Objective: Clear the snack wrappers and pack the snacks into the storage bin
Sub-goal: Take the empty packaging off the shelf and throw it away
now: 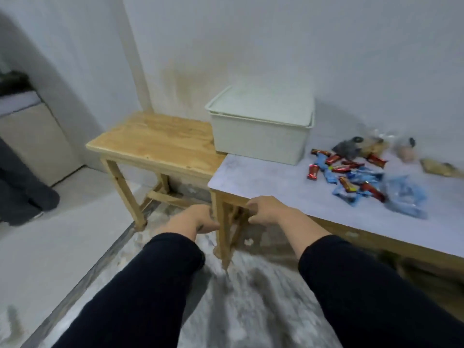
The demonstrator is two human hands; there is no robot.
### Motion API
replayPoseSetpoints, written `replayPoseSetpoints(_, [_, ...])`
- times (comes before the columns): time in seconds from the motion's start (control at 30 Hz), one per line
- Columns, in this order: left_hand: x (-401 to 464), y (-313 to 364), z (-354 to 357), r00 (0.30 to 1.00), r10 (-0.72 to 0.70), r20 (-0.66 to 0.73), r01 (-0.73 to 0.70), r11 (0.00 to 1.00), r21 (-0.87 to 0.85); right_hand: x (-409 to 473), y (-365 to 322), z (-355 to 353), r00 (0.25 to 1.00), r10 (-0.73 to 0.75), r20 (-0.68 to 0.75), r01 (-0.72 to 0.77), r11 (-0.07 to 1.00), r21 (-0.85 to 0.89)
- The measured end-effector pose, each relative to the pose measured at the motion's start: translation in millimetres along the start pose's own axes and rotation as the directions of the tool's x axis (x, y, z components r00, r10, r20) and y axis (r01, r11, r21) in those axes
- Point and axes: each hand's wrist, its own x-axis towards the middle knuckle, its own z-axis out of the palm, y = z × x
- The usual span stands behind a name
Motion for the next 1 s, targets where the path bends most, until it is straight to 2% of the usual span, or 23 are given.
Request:
replayPoseSetpoints(0.13, [-14.0, 103.0, 5.1, 0.98, 0.197, 0.03, -0.198, 0.979, 0.051, -81.7, 84.6, -24.5, 0.975, 0.193, -0.107, -0.185, 0.979, 0.082])
replayPoseSetpoints(0.27, [-38.6, 220.3, 23.8, 0.933, 0.352, 0.078, -0.358, 0.93, 0.089, -170.6, 167.3, -44.2, 0.915, 0.363, -0.178, -0.335, 0.927, 0.167])
replayPoseSetpoints(0.4, [-68.8, 335.2, 66.7, 0.854, 0.499, 0.148, -0.517, 0.845, 0.135, -267.3, 251.1, -47.9, 0.821, 0.519, -0.237, -0.458, 0.847, 0.269])
replayPoseSetpoints(0.53, [-112.3, 440.3, 115.3, 0.773, 0.604, 0.195, -0.63, 0.768, 0.116, -362.9, 330.8, -44.2, 0.697, 0.658, -0.285, -0.559, 0.748, 0.358])
replayPoseSetpoints(0.67, [-147.1, 530.6, 150.3, 0.686, 0.696, 0.213, -0.724, 0.683, 0.099, -444.3, 392.9, -44.2, 0.58, 0.747, -0.324, -0.582, 0.659, 0.476])
replayPoseSetpoints(0.77, [-171.7, 587.6, 160.4, 0.633, 0.744, 0.216, -0.772, 0.626, 0.107, -493.7, 428.6, -52.1, 0.53, 0.783, -0.326, -0.606, 0.619, 0.5])
replayPoseSetpoints(0.87, [-190.7, 645.5, 150.8, 0.57, 0.81, 0.135, -0.821, 0.559, 0.115, -529.3, 462.9, -72.8, 0.47, 0.803, -0.366, -0.575, 0.593, 0.563])
replayPoseSetpoints(1.0, [-204.3, 725.2, 115.1, 0.479, 0.878, -0.004, -0.856, 0.469, 0.217, -555.9, 505.3, -111.0, 0.401, 0.804, -0.439, -0.543, 0.595, 0.592])
